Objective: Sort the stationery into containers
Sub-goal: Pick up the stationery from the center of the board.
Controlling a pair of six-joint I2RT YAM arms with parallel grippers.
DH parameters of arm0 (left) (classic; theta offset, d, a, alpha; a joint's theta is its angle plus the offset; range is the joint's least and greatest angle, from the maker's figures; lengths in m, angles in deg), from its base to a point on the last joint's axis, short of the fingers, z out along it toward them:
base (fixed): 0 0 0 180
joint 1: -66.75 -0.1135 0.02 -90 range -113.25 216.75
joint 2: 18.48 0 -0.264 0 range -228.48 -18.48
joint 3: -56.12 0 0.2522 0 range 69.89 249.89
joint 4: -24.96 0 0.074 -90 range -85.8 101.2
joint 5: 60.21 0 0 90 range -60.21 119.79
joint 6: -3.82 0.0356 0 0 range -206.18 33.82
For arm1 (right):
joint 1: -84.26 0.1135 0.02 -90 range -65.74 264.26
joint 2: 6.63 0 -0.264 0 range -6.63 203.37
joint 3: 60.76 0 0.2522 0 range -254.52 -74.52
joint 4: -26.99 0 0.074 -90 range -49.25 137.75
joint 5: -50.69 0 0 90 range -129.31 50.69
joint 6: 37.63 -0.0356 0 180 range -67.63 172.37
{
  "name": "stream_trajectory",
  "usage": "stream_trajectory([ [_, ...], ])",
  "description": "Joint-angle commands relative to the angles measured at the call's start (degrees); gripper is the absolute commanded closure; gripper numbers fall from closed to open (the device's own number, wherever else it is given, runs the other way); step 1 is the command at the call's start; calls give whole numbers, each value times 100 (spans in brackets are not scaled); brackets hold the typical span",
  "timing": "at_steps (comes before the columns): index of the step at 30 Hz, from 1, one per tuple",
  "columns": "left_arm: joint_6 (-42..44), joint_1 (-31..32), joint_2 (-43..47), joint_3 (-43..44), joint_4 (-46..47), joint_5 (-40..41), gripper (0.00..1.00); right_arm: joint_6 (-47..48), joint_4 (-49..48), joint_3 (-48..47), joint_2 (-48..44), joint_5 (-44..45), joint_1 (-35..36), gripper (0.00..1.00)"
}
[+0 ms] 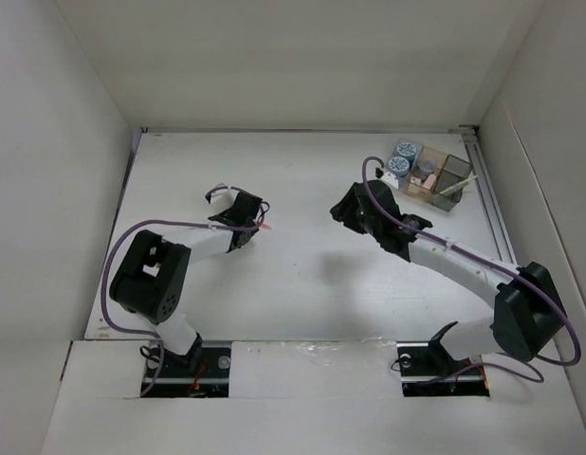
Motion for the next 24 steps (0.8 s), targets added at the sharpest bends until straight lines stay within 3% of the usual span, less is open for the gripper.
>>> stream_trajectory([
  [1,-107,52,-221,285,-337,282,65,200,-495,38,-196,-548,-220,49],
  [6,-107,105,-362,347,-399,336,72,200,-697,152,-12,-919,-274,49],
  [8,-107,105,-424,347,-452,336,92,200,-697,152,58,-868,-222,49],
  [10,-230,105,-424,347,-602,336,99,200,-697,152,59,-867,-221,49],
  [18,-388,105,453,-355,-760,125,100,200,-697,258,-56,-928,-379,47],
  [24,-152,263,1342,-636,-612,-182,100,305,-749,206,75,-1586,-379,37],
])
